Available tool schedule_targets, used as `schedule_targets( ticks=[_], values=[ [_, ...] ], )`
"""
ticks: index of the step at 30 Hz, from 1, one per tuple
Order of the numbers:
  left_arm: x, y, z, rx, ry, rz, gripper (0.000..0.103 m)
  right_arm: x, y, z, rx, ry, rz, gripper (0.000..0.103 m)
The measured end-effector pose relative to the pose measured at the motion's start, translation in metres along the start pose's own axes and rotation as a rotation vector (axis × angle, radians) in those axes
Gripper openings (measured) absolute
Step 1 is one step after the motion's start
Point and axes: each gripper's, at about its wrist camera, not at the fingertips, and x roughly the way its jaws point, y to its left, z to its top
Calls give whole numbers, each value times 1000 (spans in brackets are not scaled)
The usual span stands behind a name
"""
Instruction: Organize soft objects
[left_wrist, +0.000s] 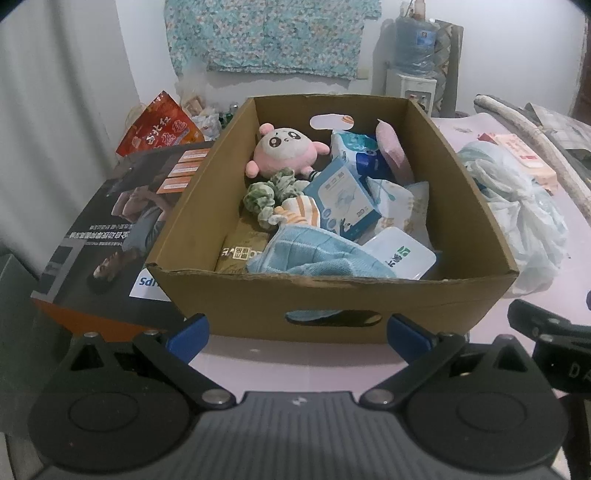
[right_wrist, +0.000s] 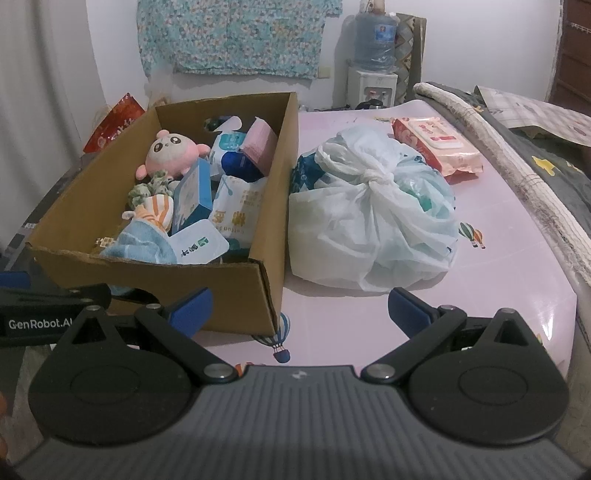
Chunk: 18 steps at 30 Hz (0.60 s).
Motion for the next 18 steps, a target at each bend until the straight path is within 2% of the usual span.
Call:
schedule_targets(
  ticks=[18],
  values=[
    [0,1,1,1,3,-2,103,3,2,0,-9,7,2,102]
  ],
)
